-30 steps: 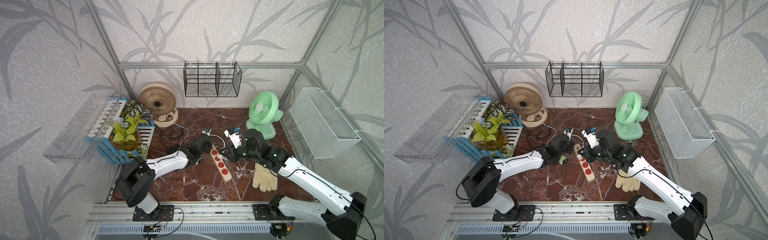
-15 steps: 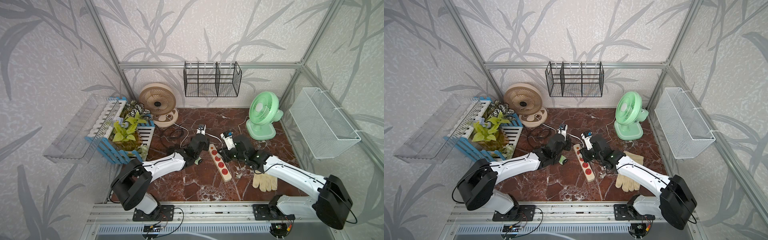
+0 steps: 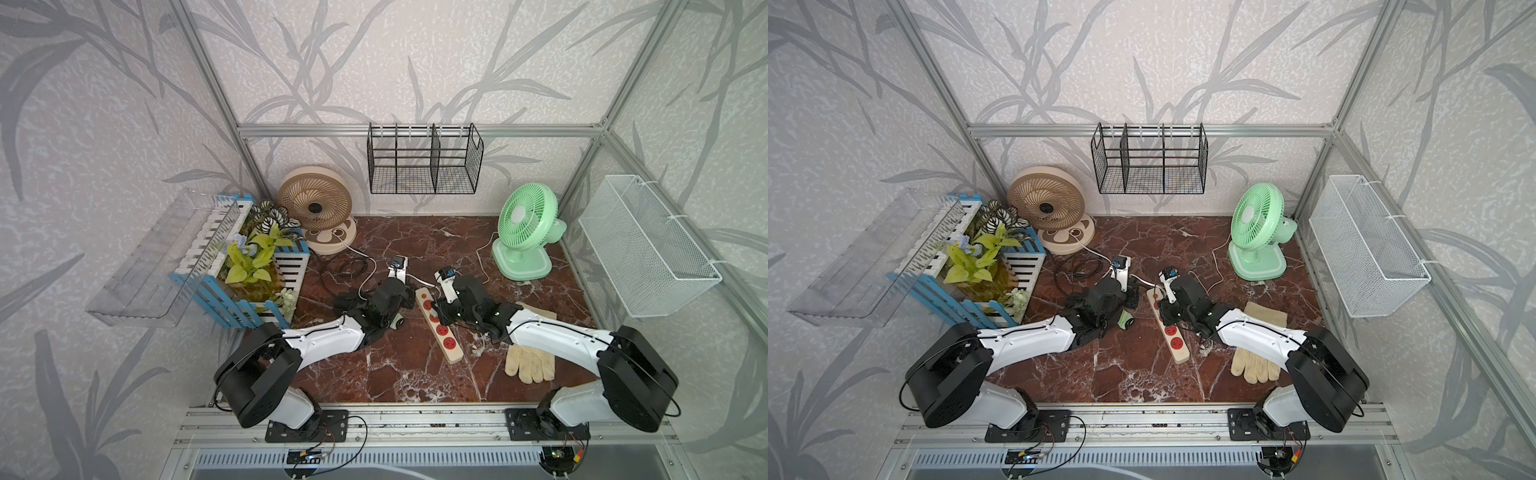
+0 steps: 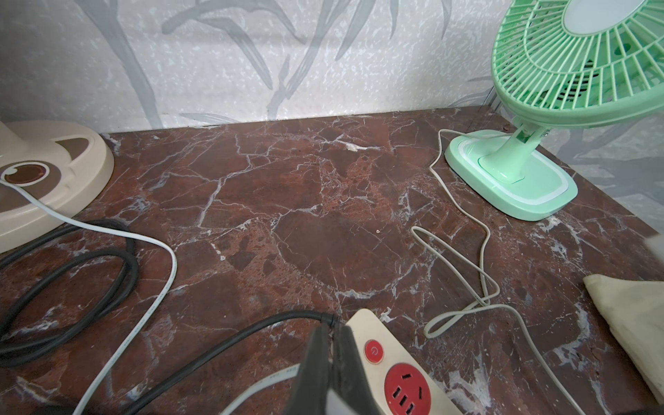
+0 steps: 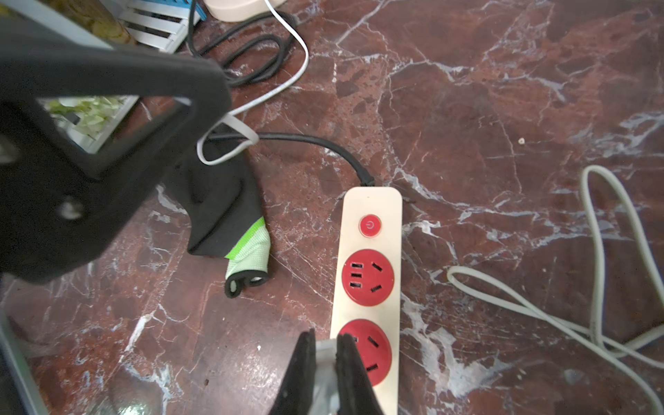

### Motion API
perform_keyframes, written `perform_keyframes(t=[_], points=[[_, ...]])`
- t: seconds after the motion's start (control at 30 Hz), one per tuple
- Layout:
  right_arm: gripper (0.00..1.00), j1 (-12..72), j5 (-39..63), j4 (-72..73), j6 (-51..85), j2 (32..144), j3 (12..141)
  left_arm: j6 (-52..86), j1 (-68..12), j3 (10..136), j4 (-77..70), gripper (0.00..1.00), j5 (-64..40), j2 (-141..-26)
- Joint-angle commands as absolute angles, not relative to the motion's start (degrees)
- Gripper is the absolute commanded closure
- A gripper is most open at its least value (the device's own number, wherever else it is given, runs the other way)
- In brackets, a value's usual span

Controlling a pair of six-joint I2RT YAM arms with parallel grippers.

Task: Plug the desk fan into the power strip
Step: Insert the plug into the socket.

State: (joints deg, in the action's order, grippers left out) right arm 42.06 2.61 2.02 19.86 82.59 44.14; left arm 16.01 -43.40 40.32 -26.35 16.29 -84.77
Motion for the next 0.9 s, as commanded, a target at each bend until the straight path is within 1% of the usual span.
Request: perform_keyframes(t=[0.0,0.17,0.3,0.57,0.87], points=[[1.00,42.4,0.5,2.7,19.8,83.9,44.4,15.0,-43.3,39.3,-28.7,1.00,15.7,-85.4],[1.00,42.3,-1.5,5.9,20.4,85.1,43.2,15.0,-43.4,38.9,-28.9,1.00,15.8,-84.6],[1.00,42.3,-1.1,7.9,20.9,85.7,42.5,15.0,-43.4,38.9,-28.9,1.00,15.9,-84.7],[1.00,42.4,-2.1,8.5,22.7,87.5,40.9,15.9,-43.4,38.9,-28.9,1.00,14.8,-84.6],[1.00,42.4,-3.5,7.7,23.8,86.7,38.7,16.3,-43.4,39.4,-28.5,1.00,14.6,-84.8]])
